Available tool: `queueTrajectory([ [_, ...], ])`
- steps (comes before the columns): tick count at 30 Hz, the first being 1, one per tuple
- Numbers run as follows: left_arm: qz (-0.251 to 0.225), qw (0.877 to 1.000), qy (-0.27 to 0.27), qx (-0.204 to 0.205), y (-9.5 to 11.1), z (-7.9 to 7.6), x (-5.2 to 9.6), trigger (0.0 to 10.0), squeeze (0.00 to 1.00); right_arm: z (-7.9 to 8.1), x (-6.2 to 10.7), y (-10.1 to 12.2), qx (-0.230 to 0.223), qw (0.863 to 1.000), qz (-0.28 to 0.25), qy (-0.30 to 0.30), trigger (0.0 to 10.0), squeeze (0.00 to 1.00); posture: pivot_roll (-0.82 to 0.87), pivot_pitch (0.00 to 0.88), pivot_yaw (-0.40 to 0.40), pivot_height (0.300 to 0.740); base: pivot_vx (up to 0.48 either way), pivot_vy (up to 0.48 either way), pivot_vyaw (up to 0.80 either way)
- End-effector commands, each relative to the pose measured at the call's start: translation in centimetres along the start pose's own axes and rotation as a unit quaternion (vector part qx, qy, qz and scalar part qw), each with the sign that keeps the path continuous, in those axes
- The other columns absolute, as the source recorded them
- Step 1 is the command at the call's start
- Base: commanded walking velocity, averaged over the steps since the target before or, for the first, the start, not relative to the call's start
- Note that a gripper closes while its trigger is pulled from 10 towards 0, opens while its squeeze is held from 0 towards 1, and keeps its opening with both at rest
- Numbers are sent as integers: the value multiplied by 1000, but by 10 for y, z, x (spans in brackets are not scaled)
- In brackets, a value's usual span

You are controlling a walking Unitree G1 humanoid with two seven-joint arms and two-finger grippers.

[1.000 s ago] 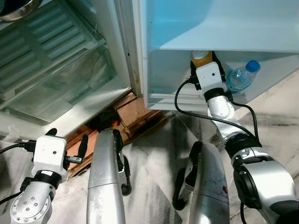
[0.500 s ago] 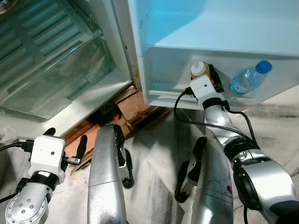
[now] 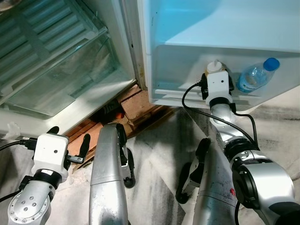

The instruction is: Restocking fridge

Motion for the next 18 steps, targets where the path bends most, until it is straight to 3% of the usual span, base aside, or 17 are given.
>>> queueTrajectory([
  [1, 26, 1000, -2, 6, -13, -2, 4, 10000, 0, -8, 17, -45, 11, 997, 78, -11, 10000, 1000, 295, 476, 62, 523, 0, 0, 0],
  [9, 20, 1000, 1, 7, -12, -1, -5, 10000, 0, -10, 0, -10, -3, 999, 25, -20, 10000, 1000, 283, 447, 55, 523, 0, 0, 0],
  [18, 8, 1000, 0, 10, -10, -4, -15, 10000, 0, -13, -9, 13, -34, 999, -8, -25, 10000, 1000, 260, 408, 51, 523, 0, 0, 0],
])
Point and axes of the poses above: a point about 5 cm out from each wrist's last joint towards the gripper, its own x axis pointing back from the gripper into the wrist, its own y axis along the axis of the wrist's last joint, z = x × y, the point moved 6 cm from there along -x, pointing out of the wrist towards the gripper, and after that the axes turned 1 degree about -x, right-handed, at the moved point
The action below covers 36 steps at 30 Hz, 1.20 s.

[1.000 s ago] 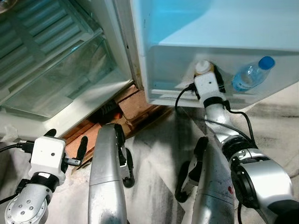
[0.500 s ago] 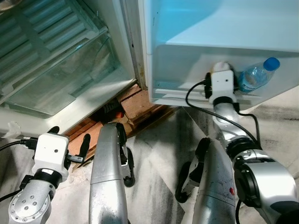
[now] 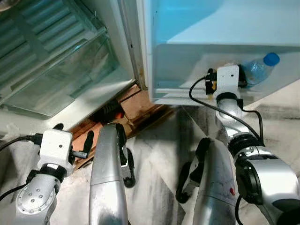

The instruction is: Restocking fridge

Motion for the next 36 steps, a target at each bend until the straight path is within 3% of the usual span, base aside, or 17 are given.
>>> queueTrajectory([
  [1, 17, 1000, 5, 1, -11, 0, 1, 10000, 0, -4, -2, 4, -10, 1000, -6, -5, 10000, 1000, 253, 397, 50, 523, 0, 0, 0],
  [7, 1, 1000, 3, 7, -8, -4, -15, 10000, 0, -7, -12, 26, -22, 999, -30, 3, 10000, 1000, 219, 352, 43, 523, 0, 0, 0],
  [17, -13, 1000, 7, 16, -8, -7, -31, 10000, 0, -8, -15, 28, -51, 998, -18, 18, 10000, 1000, 191, 297, 27, 523, 0, 0, 0],
  [23, -21, 999, 10, 25, -9, -11, -41, 10000, 0, 10, 4, 31, -49, 995, -58, 67, 10000, 1000, 138, 247, 19, 523, 0, 0, 0],
  [27, -23, 999, 12, 34, -11, -16, -45, 10000, 0, 14, 30, 23, -49, 993, -72, 84, 10000, 1000, 115, 217, 9, 523, 0, 0, 0],
  [28, -24, 999, 12, 38, -11, -17, -45, 10000, 0, 13, 37, 19, -48, 993, -71, 83, 10000, 933, 111, 208, 8, 523, 0, 0, 0],
  [30, -25, 999, 13, 41, -13, -20, -47, 10000, 0, 11, 50, 12, -48, 993, -68, 81, 10000, 910, 101, 188, 5, 523, 0, 0, 0],
  [31, -25, 999, 13, 42, -14, -21, -47, 10000, 0, 9, 56, 9, -47, 994, -65, 80, 10000, 776, 101, 188, 5, 523, 0, 0, 0],
  [32, -25, 999, 14, 43, -15, -22, -48, 10000, 0, 8, 62, 6, -46, 994, -63, 80, 10000, 776, 95, 170, 1, 523, 0, 0, 0],
  [33, -26, 999, 14, 45, -16, -23, -50, 10000, 0, 8, 72, 1, -49, 994, -59, 79, 10000, 169, 92, 159, -2, 523, 0, 0, 0],
  [34, -26, 999, 14, 45, -16, -23, -50, 10000, 0, 8, 72, 1, -49, 994, -59, 79, 10000, 169, 92, 159, -2, 523, 0, 0, 0],
  [35, -27, 998, 16, 47, -17, -24, -52, 10000, 0, 7, 85, -4, -56, 994, -51, 73, 10000, 0, 90, 142, -7, 523, 0, 0, 0],
  [36, -26, 998, 18, 47, -18, -24, -53, 10000, 0, 5, 95, -8, -61, 995, -42, 66, 10000, 0, 88, 131, -9, 523, 0, 0, 0],
])
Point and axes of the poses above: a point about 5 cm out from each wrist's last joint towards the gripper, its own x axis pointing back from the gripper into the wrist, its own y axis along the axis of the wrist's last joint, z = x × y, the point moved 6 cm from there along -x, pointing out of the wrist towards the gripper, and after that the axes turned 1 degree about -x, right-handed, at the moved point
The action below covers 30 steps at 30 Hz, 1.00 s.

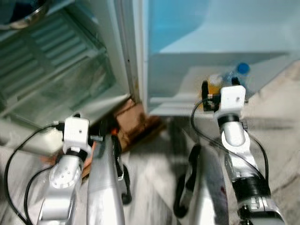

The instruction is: Restocking fridge

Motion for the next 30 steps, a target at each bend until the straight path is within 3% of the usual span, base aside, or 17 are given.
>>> queueTrajectory([
  [1, 10, 1000, 7, -6, -7, 1, 0, 10000, 0, 1, 13, -2, -10, 1000, 8, -11, 10000, 0, 87, 127, -10, 523, 0, 0, 0],
  [6, 4, 1000, 16, -4, -5, 4, -5, 10000, 0, -4, 32, -23, -13, 998, 55, -40, 10000, 0, 81, 108, -7, 523, 0, 0, 0],
  [7, -3, 1000, 13, -5, -2, 2, -8, 10000, 0, -4, 39, -29, -33, 997, 64, -40, 10000, 0, 89, 110, -5, 523, 0, 0, 0],
  [13, -34, 999, 2, -15, 15, -5, -17, 10000, 0, 1, 36, -22, -56, 996, 62, -12, 10000, 0, 78, 127, -18, 538, 0, 0, 0],
  [20, -15, 1000, 7, -1, -1, -7, -12, 10000, 0, 0, 34, -20, -55, 996, 63, -19, 10000, 0, 70, 106, -28, 583, 0, 0, 0],
  [30, 2, 1000, 2, 8, -16, -13, -7, 10000, 0, -2, 45, -34, -54, 994, 91, -18, 10000, 0, 65, 61, -52, 643, 0, 0, 0],
])
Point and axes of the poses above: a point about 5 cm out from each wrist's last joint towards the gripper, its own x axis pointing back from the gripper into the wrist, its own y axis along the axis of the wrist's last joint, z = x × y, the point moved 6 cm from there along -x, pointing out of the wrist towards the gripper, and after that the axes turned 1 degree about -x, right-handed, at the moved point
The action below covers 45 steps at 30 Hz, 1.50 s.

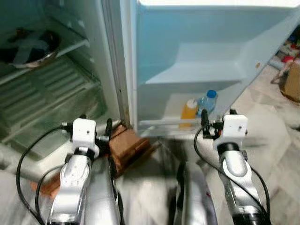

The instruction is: Restocking fridge

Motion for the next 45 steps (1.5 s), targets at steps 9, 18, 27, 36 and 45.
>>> queueTrajectory([
  [9, 16, 1000, -6, 0, -11, -9, -4, 10000, 0, -9, -2, -3, 2, 1000, 9, -12, 10000, 0, 51, 26, -59, 698, 0, 0, 0],
  [18, 20, 1000, -12, 2, -15, -14, -7, 10000, 0, -13, -2, -11, -6, 1000, 22, -21, 10000, 0, 43, 14, -60, 740, 0, 0, 0],
  [27, 19, 1000, -11, 1, -15, -14, -12, 10000, 0, -10, -2, -28, -14, 998, 58, -19, 10000, 0, 43, 9, -64, 740, 0, 0, 0],
  [36, 18, 1000, -13, -4, -15, -16, -15, 10000, 0, -3, -5, -29, -16, 998, 58, -5, 10000, 0, 32, 19, -50, 740, 0, -176, 0],
  [45, 17, 1000, -16, -17, -14, -15, -17, 10000, 0, 4, -8, -27, -19, 998, 55, 10, 10000, 0, 30, 19, -43, 740, 0, -440, 0],
])
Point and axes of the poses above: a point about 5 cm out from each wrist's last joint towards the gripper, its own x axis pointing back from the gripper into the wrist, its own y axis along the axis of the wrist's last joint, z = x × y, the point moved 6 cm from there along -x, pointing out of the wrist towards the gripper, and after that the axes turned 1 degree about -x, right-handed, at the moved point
